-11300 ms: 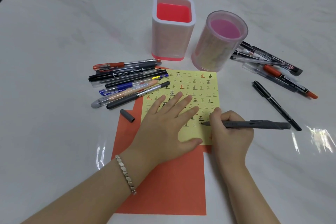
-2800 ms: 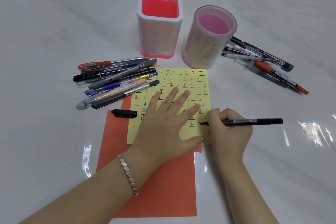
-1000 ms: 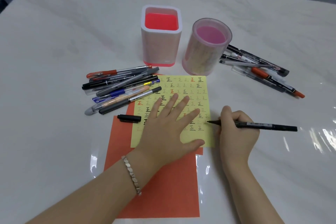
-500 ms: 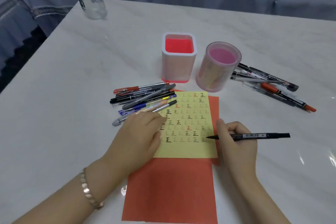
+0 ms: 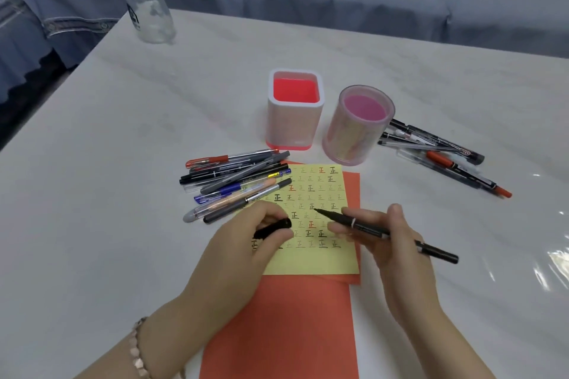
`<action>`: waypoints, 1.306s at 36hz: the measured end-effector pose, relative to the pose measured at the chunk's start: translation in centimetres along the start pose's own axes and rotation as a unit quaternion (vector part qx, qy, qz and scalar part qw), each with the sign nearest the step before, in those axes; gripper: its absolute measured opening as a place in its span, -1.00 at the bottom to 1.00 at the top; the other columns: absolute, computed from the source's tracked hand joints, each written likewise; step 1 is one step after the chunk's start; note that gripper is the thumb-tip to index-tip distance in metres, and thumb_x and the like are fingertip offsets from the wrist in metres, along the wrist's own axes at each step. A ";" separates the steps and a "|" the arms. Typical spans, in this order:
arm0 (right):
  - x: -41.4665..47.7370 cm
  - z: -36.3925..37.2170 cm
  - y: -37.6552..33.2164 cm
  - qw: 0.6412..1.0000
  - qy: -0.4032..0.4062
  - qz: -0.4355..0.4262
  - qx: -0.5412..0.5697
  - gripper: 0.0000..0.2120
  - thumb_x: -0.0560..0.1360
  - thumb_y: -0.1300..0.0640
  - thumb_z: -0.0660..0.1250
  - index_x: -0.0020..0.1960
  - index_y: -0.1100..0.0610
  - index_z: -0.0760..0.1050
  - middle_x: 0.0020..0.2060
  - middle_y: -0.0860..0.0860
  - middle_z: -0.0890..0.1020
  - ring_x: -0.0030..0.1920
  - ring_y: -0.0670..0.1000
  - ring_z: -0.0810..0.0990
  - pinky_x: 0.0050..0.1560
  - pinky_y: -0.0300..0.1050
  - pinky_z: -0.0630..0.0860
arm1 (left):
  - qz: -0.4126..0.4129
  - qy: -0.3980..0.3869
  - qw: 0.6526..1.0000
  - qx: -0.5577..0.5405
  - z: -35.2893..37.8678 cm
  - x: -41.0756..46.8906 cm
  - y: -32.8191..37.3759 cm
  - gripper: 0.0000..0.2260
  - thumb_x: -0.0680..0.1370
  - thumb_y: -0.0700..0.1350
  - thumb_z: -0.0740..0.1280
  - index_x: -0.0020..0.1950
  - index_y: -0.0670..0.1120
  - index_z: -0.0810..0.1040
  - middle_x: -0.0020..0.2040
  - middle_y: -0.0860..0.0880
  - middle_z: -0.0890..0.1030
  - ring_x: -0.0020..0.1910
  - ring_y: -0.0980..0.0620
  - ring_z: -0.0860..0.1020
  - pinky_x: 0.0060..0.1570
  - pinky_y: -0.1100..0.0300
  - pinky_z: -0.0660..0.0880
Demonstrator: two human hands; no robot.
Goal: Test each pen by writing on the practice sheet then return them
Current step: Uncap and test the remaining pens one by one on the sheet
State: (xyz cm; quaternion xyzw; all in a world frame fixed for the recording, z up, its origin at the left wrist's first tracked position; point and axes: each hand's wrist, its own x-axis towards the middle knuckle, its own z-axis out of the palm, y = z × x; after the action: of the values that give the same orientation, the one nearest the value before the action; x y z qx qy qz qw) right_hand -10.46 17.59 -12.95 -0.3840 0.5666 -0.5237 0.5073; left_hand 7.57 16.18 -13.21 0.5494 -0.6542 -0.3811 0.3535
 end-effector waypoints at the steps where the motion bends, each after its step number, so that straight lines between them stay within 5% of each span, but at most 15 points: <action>1: -0.1 -0.2 -0.2 1.000 -0.007 -0.003 0.000 -0.43 0.36 -0.44 0.10 -0.18 -0.04 0.68 -0.27 0.08 0.71 0.03 0.02 0.64 0.12 -0.14 0.45 | 0.000 -0.001 1.000 -0.017 0.2 0.0 0.5 -0.86 0.47 -0.14 0.38 -0.12 0.11 0.52 -0.10 0.31 0.56 -0.06 0.32 0.50 -0.08 0.54 0.34; 13: -0.8 -1.5 -1.7 0.997 -0.028 -0.064 -0.020 -0.38 0.24 -0.51 0.17 -0.19 -0.03 0.69 -0.32 0.10 0.70 0.01 0.02 0.65 0.11 -0.07 0.41 | 0.007 -0.028 0.998 -0.061 1.1 0.1 3.2 -0.81 0.46 -0.18 0.39 -0.16 0.13 0.52 -0.11 0.30 0.56 -0.07 0.34 0.49 -0.10 0.56 0.31; 23: -0.9 -2.0 -1.7 0.996 -0.045 -0.053 -0.046 -0.38 0.24 -0.51 0.17 -0.19 -0.02 0.69 -0.31 0.09 0.71 -0.02 -0.05 0.65 0.02 -0.27 0.43 | 0.008 -0.047 0.998 -0.051 1.5 0.1 3.6 -0.79 0.46 -0.17 0.38 -0.16 0.16 0.50 -0.07 0.29 0.53 -0.05 0.31 0.47 -0.07 0.54 0.31; 28: -0.9 -1.8 -2.0 0.996 -0.051 -0.051 -0.049 -0.52 0.36 -0.25 0.09 -0.26 0.01 0.68 -0.38 0.06 0.68 -0.16 -0.12 0.65 -0.12 -0.46 0.43 | 0.019 -0.065 0.997 -0.049 1.6 0.1 3.6 -0.80 0.49 -0.15 0.38 -0.16 0.18 0.51 -0.11 0.27 0.55 -0.08 0.28 0.47 -0.09 0.51 0.32; 33: -0.6 -1.3 -2.3 0.995 -0.008 -0.079 -0.053 -0.66 0.38 -0.05 0.25 -0.39 0.19 0.32 -0.62 0.03 0.41 -0.54 -0.16 0.35 -0.44 -0.44 0.31 | 0.045 -0.126 0.991 -0.018 2.1 0.0 4.0 -0.86 0.55 -0.09 0.28 -0.12 0.16 0.43 -0.18 0.26 0.50 -0.18 0.29 0.43 -0.18 0.48 0.31; 41: 0.2 -2.0 -2.2 0.997 0.016 -0.071 -0.004 -0.71 0.36 0.13 0.28 -0.51 0.12 0.33 -0.67 0.08 0.45 -0.61 -0.09 0.29 -0.53 -0.34 0.29 | -0.008 -0.167 0.982 -0.088 3.5 1.4 5.0 -0.87 0.54 -0.10 0.31 -0.20 0.06 0.44 -0.39 0.14 0.47 -0.43 0.22 0.34 -0.35 0.36 0.28; 44: 0.4 -3.0 -2.6 0.997 0.011 -0.070 -0.013 -0.72 0.34 0.15 0.29 -0.49 0.17 0.29 -0.68 0.10 0.47 -0.64 -0.09 0.29 -0.56 -0.33 0.26 | -0.084 -0.238 0.954 -0.163 4.2 2.5 5.5 -0.85 0.51 -0.09 0.32 -0.23 -0.03 0.41 -0.49 0.14 0.44 -0.52 0.20 0.30 -0.42 0.31 0.26; 47: 0.8 -4.2 -3.0 0.997 -0.022 -0.064 -0.031 -0.71 0.34 0.16 0.29 -0.52 0.09 0.32 -0.67 0.11 0.49 -0.64 -0.07 0.28 -0.58 -0.32 0.25 | -0.203 -0.346 0.873 -0.277 4.5 3.5 6.1 -0.81 0.57 -0.20 0.26 -0.22 -0.11 0.34 -0.52 0.08 0.38 -0.56 0.17 0.18 -0.55 0.38 0.17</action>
State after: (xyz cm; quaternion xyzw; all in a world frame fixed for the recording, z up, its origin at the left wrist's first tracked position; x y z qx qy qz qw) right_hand -14.99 17.16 -10.45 -0.4463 0.5456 -0.5286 0.4730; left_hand 0.31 13.91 -9.71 0.3828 -0.4764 -0.7758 0.1569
